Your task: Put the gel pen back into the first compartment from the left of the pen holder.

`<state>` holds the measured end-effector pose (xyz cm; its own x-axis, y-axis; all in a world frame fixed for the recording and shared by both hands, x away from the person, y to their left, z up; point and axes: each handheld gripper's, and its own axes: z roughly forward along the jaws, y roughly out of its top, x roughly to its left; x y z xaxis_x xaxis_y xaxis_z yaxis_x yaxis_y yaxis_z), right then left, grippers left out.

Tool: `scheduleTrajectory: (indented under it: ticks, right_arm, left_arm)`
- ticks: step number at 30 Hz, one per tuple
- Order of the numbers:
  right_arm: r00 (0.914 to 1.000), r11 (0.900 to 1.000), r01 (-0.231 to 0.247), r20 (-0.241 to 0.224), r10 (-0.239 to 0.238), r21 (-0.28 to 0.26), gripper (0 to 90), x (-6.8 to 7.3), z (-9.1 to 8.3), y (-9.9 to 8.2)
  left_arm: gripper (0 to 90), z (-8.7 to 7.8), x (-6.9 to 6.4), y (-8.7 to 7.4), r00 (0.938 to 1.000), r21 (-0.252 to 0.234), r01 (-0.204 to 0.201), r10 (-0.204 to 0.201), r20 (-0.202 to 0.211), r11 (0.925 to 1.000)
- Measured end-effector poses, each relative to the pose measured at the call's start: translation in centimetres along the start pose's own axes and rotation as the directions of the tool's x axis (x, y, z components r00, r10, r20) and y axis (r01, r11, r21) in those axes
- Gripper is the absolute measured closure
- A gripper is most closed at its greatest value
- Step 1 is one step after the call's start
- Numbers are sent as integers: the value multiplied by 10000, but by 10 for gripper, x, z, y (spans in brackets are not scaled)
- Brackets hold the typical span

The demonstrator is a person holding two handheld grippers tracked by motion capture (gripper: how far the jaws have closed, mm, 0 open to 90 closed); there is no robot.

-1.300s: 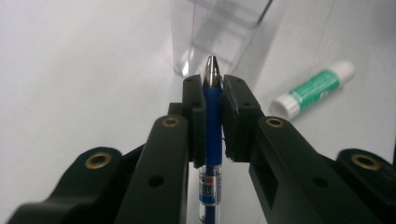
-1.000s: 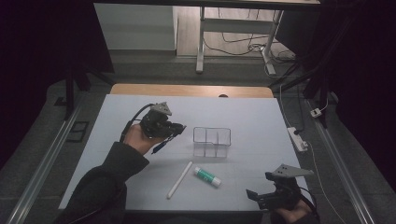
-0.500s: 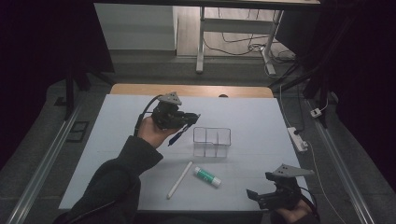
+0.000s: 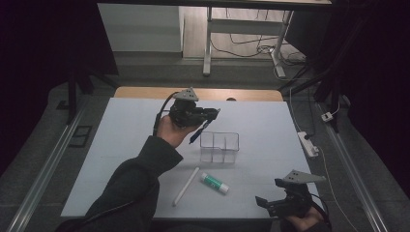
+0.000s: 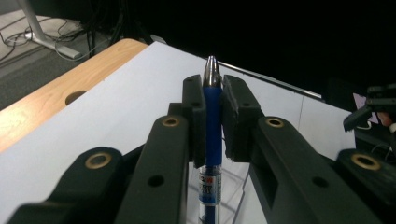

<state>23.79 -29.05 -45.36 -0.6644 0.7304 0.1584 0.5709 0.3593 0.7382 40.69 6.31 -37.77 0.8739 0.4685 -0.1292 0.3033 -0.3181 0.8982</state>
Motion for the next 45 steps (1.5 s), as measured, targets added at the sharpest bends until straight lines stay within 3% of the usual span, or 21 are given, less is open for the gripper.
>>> scheduleTrajectory:
  ticks: [19, 45]
  right_arm:
    - [10000, 10000, 42, -56, -42, 5, 0, 0, 0, 0]
    - [9999, 10000, 87, -79, -87, 27, 0, 1, 0, 0]
  left_arm:
    - [803, 36, -5, 8, 9995, -474, -298, 303, 110, 9984]
    - [802, 49, 2, -32, 10000, 128, -17, 17, 18, 9999]
